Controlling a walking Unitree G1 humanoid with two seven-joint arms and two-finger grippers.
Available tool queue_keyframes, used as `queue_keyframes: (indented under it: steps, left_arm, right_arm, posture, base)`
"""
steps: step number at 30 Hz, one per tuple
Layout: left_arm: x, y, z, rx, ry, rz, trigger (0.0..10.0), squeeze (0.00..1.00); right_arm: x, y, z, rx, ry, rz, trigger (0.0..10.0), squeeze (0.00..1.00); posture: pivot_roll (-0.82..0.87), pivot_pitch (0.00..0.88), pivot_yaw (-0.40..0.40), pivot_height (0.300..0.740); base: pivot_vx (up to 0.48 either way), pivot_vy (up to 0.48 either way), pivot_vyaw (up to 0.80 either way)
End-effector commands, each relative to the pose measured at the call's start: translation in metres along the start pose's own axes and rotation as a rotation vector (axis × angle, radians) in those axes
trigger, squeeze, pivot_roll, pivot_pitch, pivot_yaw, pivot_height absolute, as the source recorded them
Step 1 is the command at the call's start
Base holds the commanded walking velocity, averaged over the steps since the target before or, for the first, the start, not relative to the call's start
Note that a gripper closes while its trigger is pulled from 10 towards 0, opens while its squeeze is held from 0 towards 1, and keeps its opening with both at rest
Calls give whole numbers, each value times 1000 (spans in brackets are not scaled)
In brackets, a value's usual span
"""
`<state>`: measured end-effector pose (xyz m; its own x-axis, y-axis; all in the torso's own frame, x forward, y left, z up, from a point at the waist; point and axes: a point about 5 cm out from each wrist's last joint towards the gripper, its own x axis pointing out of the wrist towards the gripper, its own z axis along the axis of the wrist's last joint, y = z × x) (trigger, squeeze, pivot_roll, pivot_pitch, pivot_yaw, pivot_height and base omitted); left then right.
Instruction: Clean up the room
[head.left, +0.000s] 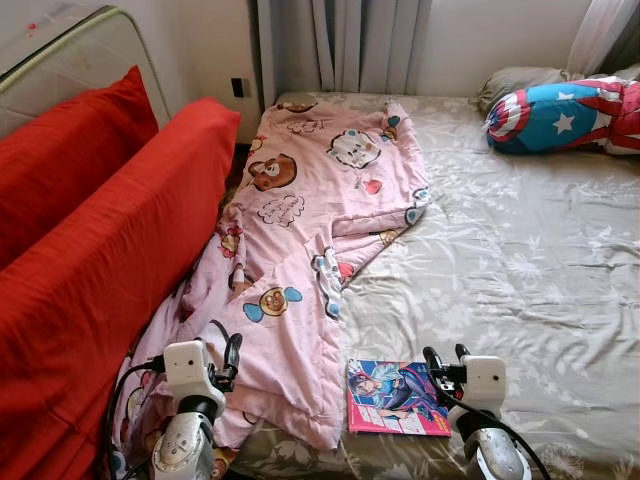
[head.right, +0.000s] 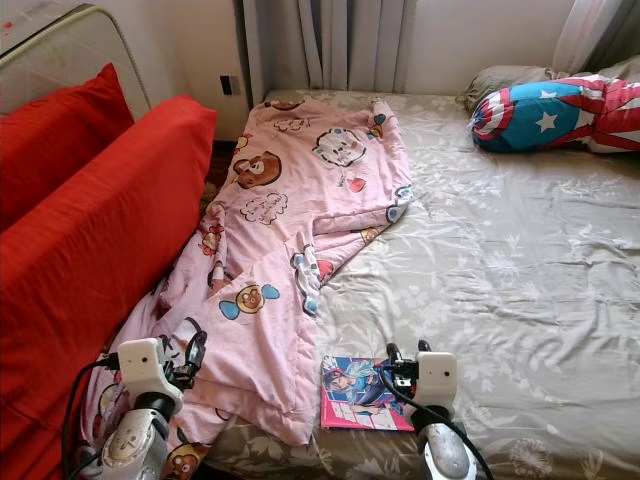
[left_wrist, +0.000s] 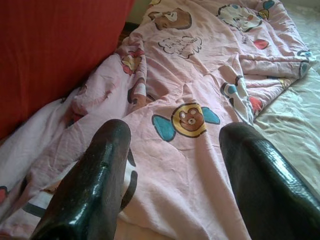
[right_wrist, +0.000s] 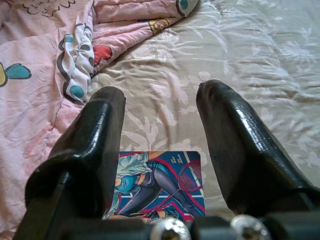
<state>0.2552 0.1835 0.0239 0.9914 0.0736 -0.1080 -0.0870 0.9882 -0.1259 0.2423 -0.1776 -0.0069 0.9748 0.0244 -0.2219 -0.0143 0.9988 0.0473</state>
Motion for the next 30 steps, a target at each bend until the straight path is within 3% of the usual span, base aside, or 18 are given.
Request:
queue_keyframes:
  steps: [1,4,30]
  left_arm:
    - [-1,-3,1,-6,3,-4,10000,0]
    - [0,-4,1,-9,6,-6,10000,0]
    - [-3,-7,-1,-17,18,-9,10000,0]
  right_arm:
    - [-2,-1,-1,-8,6,-3,10000,0]
    - [-1,-1,0,-11,-2,-1,10000,0]
    - [1,5,5,14,-34,22,10000,0]
  posture:
    - [-179,117,-1,705]
    - [-180,118,0,685]
    - [-180,100,-2,665]
  base:
    - [0,0,0]
    - [0,0,0]
    - [0,0,0]
